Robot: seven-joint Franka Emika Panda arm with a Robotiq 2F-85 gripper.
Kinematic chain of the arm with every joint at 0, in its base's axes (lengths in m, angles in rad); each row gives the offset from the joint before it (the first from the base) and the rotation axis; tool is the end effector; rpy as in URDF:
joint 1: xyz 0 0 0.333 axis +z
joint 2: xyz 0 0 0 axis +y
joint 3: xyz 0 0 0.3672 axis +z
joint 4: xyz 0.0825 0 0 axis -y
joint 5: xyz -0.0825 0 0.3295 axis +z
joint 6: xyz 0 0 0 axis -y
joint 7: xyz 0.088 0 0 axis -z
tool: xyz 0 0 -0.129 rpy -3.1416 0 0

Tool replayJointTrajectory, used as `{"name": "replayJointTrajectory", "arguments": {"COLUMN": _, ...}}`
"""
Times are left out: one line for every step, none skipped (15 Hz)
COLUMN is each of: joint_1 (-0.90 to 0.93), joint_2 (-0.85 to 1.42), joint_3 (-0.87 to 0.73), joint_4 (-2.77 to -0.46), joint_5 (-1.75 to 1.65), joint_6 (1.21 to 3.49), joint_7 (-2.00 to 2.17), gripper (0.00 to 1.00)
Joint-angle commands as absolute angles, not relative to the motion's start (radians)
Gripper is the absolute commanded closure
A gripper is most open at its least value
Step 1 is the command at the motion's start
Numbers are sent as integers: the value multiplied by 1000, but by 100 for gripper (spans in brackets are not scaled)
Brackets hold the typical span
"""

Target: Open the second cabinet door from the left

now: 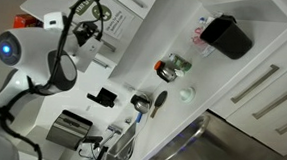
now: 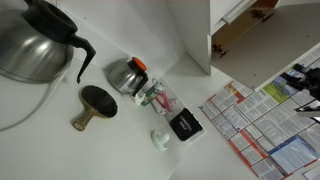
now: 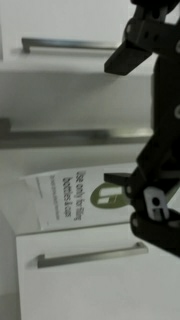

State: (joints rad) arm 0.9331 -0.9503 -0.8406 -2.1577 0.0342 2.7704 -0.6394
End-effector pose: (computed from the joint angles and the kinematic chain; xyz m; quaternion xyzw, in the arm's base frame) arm 0.3594 -0.2030 0.7454 -0.7421 -0.1651 -0.6253 0.1762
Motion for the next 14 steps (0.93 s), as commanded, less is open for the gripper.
{"name": "replayJointTrajectory", "arguments": {"joint_1": 898, "joint_2": -1068, "joint_3": -669, "joint_4": -2200, "joint_5": 110, "joint_6": 2617, "joint_7": -563, "gripper": 0}}
{"name": "replayJointTrajectory", "arguments": {"joint_1": 912, "joint_2": -1084, "joint_3": -638, "joint_4": -2196, "joint_5": 141, "joint_6": 2582, "joint_7": -546, "gripper": 0}}
{"name": "replayJointTrajectory", "arguments": {"joint_1": 928, "joint_2": -1097, "joint_3": -612, "joint_4": -2196, "joint_5": 174, "joint_6": 2553, "joint_7": -531, "gripper": 0}}
{"name": "replayJointTrajectory", "arguments": {"joint_1": 936, "joint_2": -1103, "joint_3": -594, "joint_4": -2191, "joint_5": 207, "joint_6": 2518, "joint_7": -510, "gripper": 0}}
{"name": "replayJointTrajectory", "arguments": {"joint_1": 910, "joint_2": -1090, "joint_3": -572, "joint_4": -2192, "joint_5": 221, "joint_6": 2509, "joint_7": -485, "gripper": 0}}
{"name": "replayJointTrajectory", "arguments": {"joint_1": 887, "joint_2": -1079, "joint_3": -550, "joint_4": -2199, "joint_5": 228, "joint_6": 2521, "joint_7": -472, "gripper": 0}}
{"name": "replayJointTrajectory", "arguments": {"joint_1": 848, "joint_2": -1060, "joint_3": -525, "joint_4": -2212, "joint_5": 216, "joint_6": 2567, "joint_7": -460, "gripper": 0}}
{"name": "replayJointTrajectory", "arguments": {"joint_1": 816, "joint_2": -1048, "joint_3": -502, "joint_4": -2226, "joint_5": 201, "joint_6": 2614, "joint_7": -455, "gripper": 0}}
{"name": "replayJointTrajectory", "arguments": {"joint_1": 775, "joint_2": -1033, "joint_3": -473, "joint_4": -2249, "joint_5": 189, "joint_6": 2680, "joint_7": -444, "gripper": 0}}
{"name": "replayJointTrajectory", "arguments": {"joint_1": 755, "joint_2": -1028, "joint_3": -454, "joint_4": -2265, "joint_5": 183, "joint_6": 2730, "joint_7": -446, "gripper": 0}}
{"name": "replayJointTrajectory", "arguments": {"joint_1": 723, "joint_2": -1021, "joint_3": -428, "joint_4": -2290, "joint_5": 175, "joint_6": 2784, "joint_7": -441, "gripper": 0}}
{"name": "replayJointTrajectory", "arguments": {"joint_1": 686, "joint_2": -1009, "joint_3": -401, "joint_4": -2311, "joint_5": 165, "joint_6": 2831, "joint_7": -432, "gripper": 0}}
{"name": "replayJointTrajectory", "arguments": {"joint_1": 646, "joint_2": -996, "joint_3": -374, "joint_4": -2332, "joint_5": 149, "joint_6": 2872, "joint_7": -422, "gripper": 0}}
{"name": "replayJointTrajectory", "arguments": {"joint_1": 600, "joint_2": -981, "joint_3": -347, "joint_4": -2349, "joint_5": 131, "joint_6": 2902, "joint_7": -402, "gripper": 0}}
